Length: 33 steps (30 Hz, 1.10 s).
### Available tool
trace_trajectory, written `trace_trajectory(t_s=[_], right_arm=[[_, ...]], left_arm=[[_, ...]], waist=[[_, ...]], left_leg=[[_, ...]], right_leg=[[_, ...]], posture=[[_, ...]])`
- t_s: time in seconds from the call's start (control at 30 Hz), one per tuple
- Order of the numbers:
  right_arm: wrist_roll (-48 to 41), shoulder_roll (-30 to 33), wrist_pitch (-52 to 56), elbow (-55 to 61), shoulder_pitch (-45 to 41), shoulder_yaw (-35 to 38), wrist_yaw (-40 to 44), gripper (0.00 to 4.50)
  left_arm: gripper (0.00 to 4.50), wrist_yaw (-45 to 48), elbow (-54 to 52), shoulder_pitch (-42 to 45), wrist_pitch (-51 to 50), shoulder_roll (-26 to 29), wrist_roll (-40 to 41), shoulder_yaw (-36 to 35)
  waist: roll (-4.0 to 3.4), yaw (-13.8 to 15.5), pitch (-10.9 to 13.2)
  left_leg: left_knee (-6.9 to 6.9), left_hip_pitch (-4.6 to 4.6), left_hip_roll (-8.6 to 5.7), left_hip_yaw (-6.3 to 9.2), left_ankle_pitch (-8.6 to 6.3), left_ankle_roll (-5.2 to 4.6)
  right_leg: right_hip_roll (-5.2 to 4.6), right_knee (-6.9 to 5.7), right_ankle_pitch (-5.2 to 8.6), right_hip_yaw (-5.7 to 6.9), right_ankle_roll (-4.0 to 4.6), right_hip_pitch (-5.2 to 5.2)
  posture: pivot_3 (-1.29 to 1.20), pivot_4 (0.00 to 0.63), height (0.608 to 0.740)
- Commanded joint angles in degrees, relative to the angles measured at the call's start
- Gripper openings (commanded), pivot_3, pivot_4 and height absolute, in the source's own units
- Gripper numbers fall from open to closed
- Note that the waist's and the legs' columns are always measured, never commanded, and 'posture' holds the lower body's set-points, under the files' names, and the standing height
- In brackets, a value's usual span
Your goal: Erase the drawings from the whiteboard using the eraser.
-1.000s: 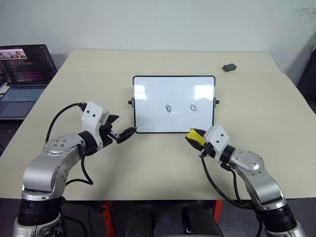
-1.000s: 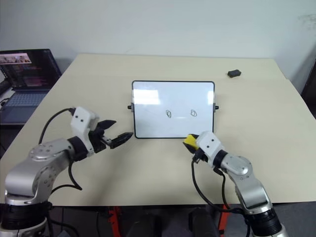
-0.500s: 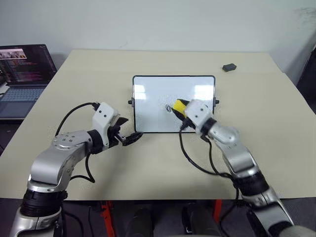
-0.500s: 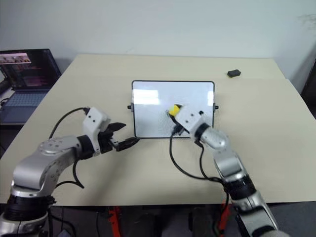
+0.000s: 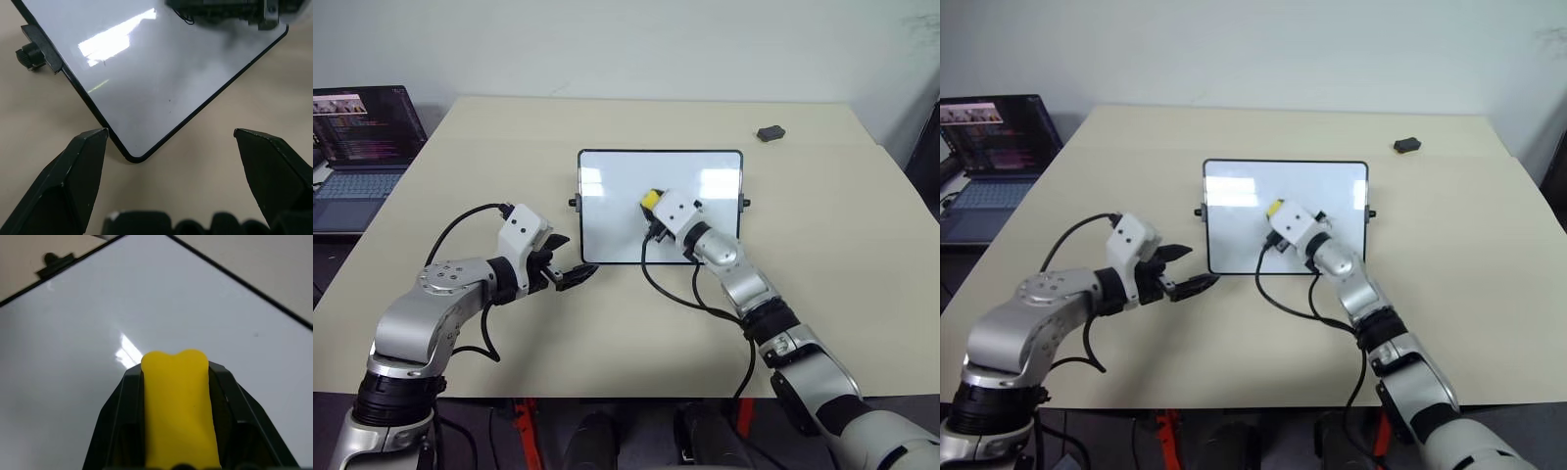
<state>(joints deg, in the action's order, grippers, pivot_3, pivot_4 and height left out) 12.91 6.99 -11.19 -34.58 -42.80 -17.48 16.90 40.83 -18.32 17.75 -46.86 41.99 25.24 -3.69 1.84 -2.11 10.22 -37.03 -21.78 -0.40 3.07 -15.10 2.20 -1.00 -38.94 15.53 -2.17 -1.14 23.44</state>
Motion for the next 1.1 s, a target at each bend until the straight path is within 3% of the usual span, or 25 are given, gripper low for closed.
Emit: trace_trajectory(t_s=[0.03,0.3,0.5,0.67,0.87,1.1], right_arm=[[1.57,0.66,-0.64,-3.12,2.87,-1.41,1.12,1.3],[1.31,2.54,-4.18,1.42,6.16,-2.02,4.18,1.3],[-4.7,0.73,-11.75,8.52,3.01,1.93,5.08,1.3],[-1.57,0.3,-10.2,1.92,-3.65,3.88,-0.79,1.3],[3.61,-1.56,-7.36,-14.59,-12.44,2.15,-6.71,1.3],[5.57,-3.62,-8.07,-18.21,-8.68,-2.3,0.7,1.3]], left_arm=[[4.5,0.59,-0.44,1.34,1.33,0.9,-0.48,-0.11],[4.5,1.33,1.06,2.46,2.16,0.96,-1.08,0.47],[4.5,1.54,1.29,2.28,2.46,0.89,-1.29,0.43],[4.5,1.49,0.87,1.58,2.39,0.83,-1.25,0.25],[4.5,1.31,0.46,1.09,2.16,0.92,-1.15,0.11],[4.5,0.91,-0.25,0.34,1.76,1.2,-0.9,-0.56]], waist=[[0.01,-0.13,-0.01],[0.02,-0.46,-0.02],[0.0,-0.82,0.06],[0.0,-1.12,0.06],[0.01,-1.17,0.07],[0.02,-1.48,0.06]], left_leg=[[0.0,0.07,0.0,0.01,0.0,0.0],[0.04,1.13,0.01,0.04,0.01,-0.03],[0.04,0.94,0.02,0.06,0.01,-0.03],[0.13,0.77,0.04,0.03,0.0,-0.02],[0.14,0.76,0.02,-0.03,0.0,-0.02],[0.14,0.88,0.04,-0.05,-0.01,-0.03]], right_leg=[[0.0,-0.01,0.0,0.01,0.0,-0.07],[0.03,0.07,0.03,0.01,-0.04,-1.16],[0.04,0.07,0.03,0.01,-0.03,-0.98],[0.04,0.07,0.02,-0.02,-0.02,-0.74],[0.04,0.09,0.02,-0.07,-0.01,-0.74],[0.05,0.05,0.02,-0.09,-0.01,-0.8]], posture=[[0.0,0.15,0.74],[0.0,0.15,0.74],[0.0,0.15,0.74],[0.0,0.15,0.74],[0.0,0.15,0.74],[0.0,0.15,0.74]])
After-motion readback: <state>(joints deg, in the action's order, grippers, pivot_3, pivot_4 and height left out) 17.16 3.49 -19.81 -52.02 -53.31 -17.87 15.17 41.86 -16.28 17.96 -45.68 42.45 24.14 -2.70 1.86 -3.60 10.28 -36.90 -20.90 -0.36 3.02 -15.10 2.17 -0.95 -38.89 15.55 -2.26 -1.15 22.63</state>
